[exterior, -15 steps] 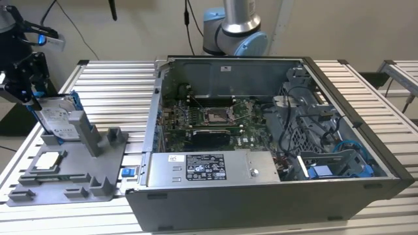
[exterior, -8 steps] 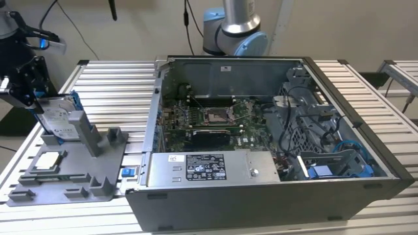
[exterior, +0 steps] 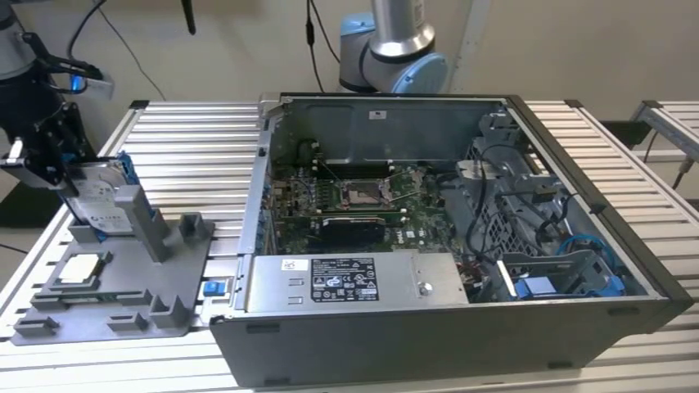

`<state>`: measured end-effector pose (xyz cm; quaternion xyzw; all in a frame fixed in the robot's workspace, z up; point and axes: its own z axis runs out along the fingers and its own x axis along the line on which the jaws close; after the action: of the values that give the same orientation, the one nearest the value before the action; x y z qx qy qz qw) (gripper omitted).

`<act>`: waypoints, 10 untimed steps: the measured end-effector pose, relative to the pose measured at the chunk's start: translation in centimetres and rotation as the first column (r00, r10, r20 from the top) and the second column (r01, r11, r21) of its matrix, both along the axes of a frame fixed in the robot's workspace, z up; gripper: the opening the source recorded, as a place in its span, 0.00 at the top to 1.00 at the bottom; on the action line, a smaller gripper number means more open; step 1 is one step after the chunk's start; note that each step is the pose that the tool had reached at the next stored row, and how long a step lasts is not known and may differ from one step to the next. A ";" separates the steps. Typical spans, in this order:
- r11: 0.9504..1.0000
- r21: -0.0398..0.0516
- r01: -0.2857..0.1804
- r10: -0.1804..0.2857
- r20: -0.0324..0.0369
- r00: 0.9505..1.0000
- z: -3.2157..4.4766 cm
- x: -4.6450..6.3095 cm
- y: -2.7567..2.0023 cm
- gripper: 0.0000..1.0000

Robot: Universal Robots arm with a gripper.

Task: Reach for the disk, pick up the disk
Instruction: 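Pick up the disk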

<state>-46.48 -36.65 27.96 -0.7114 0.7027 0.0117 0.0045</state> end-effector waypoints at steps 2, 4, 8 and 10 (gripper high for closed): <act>1.000 0.000 0.000 0.000 0.000 1.000 -0.36 0.0 0.00 0.00; 1.000 0.001 0.000 0.000 0.000 1.000 -0.67 0.0 -0.01 0.00; 1.000 0.004 0.000 0.000 0.000 1.000 -1.00 0.0 0.00 0.00; 1.000 0.005 0.000 0.000 0.000 1.000 -1.16 0.0 0.00 0.00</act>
<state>-46.48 -36.65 26.80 -0.7115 0.7026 0.0135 0.0063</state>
